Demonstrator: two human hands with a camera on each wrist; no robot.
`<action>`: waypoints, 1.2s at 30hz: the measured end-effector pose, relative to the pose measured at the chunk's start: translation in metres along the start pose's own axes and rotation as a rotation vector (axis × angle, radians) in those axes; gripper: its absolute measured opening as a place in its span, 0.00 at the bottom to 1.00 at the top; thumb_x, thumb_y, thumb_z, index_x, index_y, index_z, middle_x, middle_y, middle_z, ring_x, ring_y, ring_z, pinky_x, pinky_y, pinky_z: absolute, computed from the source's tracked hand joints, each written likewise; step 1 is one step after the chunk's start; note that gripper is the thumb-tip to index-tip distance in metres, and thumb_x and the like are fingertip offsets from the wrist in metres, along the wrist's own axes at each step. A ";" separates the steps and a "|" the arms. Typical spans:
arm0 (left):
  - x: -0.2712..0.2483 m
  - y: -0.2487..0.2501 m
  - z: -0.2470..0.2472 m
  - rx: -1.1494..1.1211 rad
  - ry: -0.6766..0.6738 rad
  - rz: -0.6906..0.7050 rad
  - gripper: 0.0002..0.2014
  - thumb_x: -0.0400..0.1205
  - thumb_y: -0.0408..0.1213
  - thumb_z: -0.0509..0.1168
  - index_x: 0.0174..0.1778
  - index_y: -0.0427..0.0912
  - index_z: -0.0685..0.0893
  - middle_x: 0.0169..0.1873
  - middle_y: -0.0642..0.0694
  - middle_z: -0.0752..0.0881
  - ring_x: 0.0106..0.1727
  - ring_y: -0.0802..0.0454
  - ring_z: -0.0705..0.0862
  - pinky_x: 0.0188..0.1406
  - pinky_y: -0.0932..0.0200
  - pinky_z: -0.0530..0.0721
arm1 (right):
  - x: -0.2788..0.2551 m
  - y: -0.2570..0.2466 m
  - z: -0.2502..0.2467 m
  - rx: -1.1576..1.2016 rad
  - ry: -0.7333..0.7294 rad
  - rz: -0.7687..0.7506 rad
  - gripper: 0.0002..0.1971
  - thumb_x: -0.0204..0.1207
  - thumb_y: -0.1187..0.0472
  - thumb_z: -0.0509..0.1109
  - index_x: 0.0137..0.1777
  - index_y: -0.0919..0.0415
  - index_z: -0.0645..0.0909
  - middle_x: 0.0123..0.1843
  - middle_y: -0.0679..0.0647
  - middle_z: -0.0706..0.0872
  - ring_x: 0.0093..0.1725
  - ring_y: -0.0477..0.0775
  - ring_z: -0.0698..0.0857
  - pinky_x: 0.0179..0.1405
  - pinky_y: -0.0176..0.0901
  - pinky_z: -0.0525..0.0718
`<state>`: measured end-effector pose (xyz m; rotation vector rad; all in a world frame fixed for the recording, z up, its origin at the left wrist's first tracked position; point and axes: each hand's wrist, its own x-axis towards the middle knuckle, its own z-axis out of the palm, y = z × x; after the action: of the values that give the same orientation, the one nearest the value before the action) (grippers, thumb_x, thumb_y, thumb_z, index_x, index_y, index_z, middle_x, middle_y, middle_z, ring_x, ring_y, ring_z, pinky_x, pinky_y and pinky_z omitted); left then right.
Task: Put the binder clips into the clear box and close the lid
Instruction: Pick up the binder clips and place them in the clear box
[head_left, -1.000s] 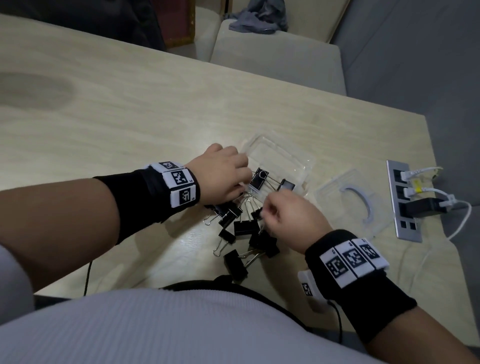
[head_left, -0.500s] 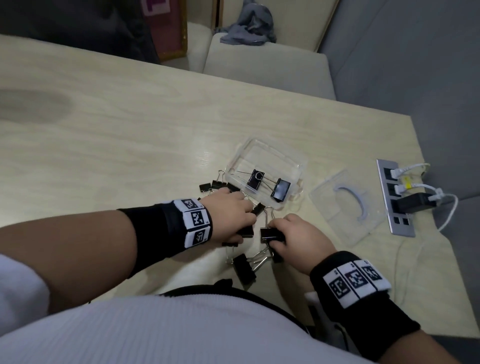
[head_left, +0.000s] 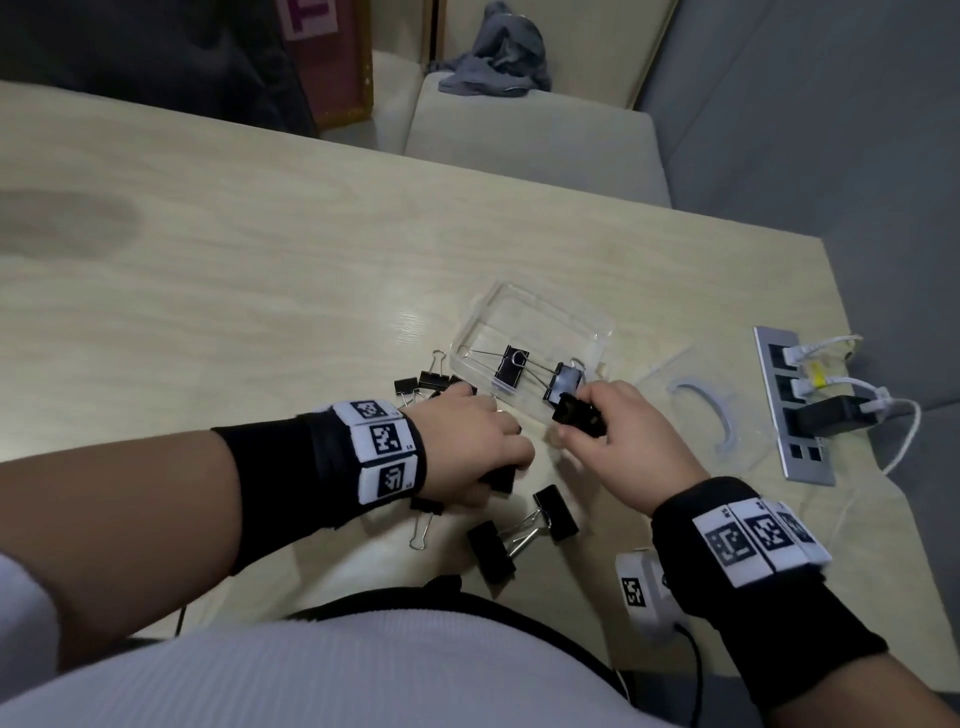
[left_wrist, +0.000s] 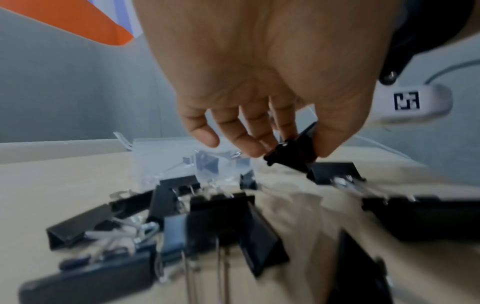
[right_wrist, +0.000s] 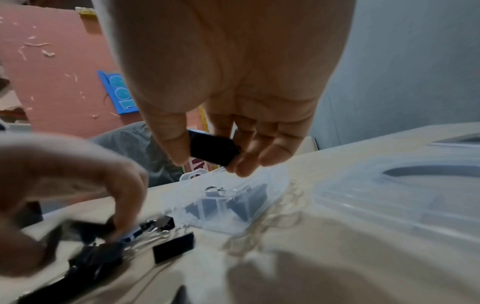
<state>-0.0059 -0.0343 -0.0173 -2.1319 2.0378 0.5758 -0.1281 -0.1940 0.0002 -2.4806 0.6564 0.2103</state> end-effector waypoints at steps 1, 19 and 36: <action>-0.002 -0.004 -0.006 -0.035 0.048 0.006 0.24 0.75 0.53 0.65 0.67 0.54 0.73 0.60 0.49 0.81 0.60 0.43 0.78 0.58 0.46 0.74 | 0.004 0.002 -0.003 -0.042 0.007 -0.008 0.15 0.74 0.53 0.70 0.60 0.53 0.78 0.55 0.53 0.78 0.54 0.55 0.80 0.55 0.47 0.78; 0.031 -0.071 -0.028 0.088 0.023 -0.203 0.17 0.80 0.39 0.62 0.65 0.54 0.80 0.66 0.56 0.79 0.68 0.48 0.74 0.60 0.46 0.78 | 0.053 0.000 -0.006 -0.290 -0.084 -0.114 0.19 0.79 0.64 0.60 0.69 0.55 0.78 0.74 0.52 0.72 0.69 0.56 0.76 0.69 0.48 0.75; 0.011 -0.060 -0.011 0.034 0.055 -0.232 0.25 0.79 0.46 0.60 0.74 0.51 0.71 0.76 0.52 0.70 0.73 0.49 0.72 0.69 0.45 0.71 | 0.027 -0.004 0.016 -0.348 -0.016 -0.153 0.21 0.78 0.57 0.65 0.71 0.57 0.75 0.75 0.56 0.74 0.70 0.62 0.75 0.71 0.56 0.71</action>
<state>0.0556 -0.0441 -0.0212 -2.3439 1.7758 0.4501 -0.1030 -0.1938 -0.0186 -2.8444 0.4506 0.3081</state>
